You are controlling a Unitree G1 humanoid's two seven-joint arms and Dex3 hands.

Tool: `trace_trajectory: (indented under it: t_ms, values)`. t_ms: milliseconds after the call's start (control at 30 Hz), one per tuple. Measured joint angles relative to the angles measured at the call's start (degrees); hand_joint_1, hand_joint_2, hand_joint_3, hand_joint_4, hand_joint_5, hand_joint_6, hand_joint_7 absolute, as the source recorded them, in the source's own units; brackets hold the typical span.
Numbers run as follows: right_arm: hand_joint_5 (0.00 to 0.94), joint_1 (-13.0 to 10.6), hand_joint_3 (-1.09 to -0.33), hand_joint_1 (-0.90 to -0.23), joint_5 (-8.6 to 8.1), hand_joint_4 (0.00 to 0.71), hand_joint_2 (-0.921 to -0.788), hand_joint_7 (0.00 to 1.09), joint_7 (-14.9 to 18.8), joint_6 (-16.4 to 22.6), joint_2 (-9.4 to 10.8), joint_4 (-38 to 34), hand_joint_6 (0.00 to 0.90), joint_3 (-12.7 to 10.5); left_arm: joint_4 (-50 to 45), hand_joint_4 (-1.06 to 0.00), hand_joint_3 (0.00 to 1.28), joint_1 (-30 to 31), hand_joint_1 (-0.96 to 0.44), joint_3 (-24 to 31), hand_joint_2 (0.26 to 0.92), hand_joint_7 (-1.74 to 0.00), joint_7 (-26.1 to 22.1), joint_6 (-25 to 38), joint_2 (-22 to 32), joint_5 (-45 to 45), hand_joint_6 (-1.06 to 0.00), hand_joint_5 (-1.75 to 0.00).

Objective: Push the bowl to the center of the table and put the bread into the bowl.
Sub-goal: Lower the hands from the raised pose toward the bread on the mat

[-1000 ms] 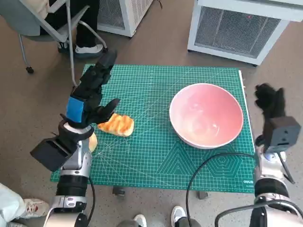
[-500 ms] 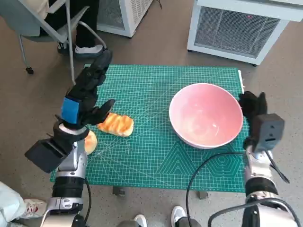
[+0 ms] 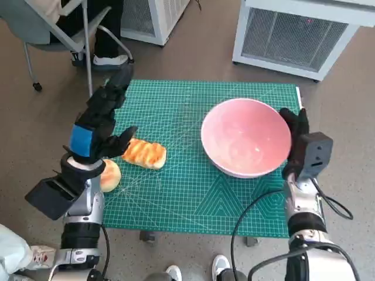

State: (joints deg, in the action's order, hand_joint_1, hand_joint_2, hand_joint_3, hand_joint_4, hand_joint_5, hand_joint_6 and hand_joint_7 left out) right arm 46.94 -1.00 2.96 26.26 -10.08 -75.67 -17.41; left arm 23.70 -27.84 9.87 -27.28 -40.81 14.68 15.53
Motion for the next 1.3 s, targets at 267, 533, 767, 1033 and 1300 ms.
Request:
trace_trajectory:
  t_ms: [267,533,767,1033,1300]
  values:
    - [0.001,1.4,-0.765,-0.564,-1.50,0.166,-0.921,0.12,1.5,-0.5,2.5,-0.2,0.181,-1.1,-1.1,-0.25,0.36,0.9,-0.63,0.2,0.921,0.00,0.6,0.3,0.6,0.0,-0.35,0.00]
    - [0.006,2.8,-0.753,-0.557,-0.96,0.179,-0.921,0.10,1.3,-0.8,4.3,-0.4,0.207,-0.3,-2.7,-0.25,0.36,2.1,-0.63,0.2,0.921,0.00,1.2,0.9,0.8,0.0,-0.35,0.00]
    - [0.004,4.3,-0.751,-0.561,-1.05,0.179,-0.921,0.09,1.4,-2.2,5.4,-0.5,0.212,-0.3,-4.3,-0.25,0.36,3.2,-0.63,0.5,0.921,0.00,1.8,1.6,1.0,0.0,-0.35,0.00]
    - [0.005,5.1,-0.748,-0.551,-0.96,0.184,-0.921,0.09,1.4,-3.4,6.6,-0.6,0.216,0.1,-5.1,-0.24,0.36,4.2,-0.64,0.8,0.921,0.00,3.1,2.0,1.0,-0.8,-0.35,0.00]
    - [0.001,6.0,-0.767,-0.556,0.07,0.177,-0.921,0.07,1.4,-2.5,5.5,-0.4,0.195,1.4,-5.9,-0.22,0.38,5.6,-0.64,1.3,0.921,0.00,3.8,2.0,1.9,-2.5,-0.35,0.00]
